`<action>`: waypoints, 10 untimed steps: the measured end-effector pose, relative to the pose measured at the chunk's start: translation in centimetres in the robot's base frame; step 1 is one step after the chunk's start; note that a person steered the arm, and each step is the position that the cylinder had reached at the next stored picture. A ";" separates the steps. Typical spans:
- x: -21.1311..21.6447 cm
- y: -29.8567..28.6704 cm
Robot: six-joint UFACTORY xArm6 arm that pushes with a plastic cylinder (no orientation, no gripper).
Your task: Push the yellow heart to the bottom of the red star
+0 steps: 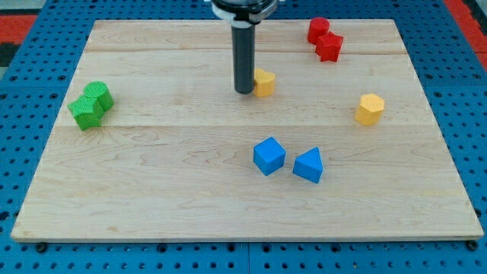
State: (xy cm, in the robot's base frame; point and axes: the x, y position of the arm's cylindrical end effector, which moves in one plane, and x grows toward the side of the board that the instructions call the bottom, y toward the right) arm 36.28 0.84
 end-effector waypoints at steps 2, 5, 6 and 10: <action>-0.1 6.7; -1.7 4.6; -1.1 9.8; -8.2 7.4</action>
State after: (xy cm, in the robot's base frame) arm 28.03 8.25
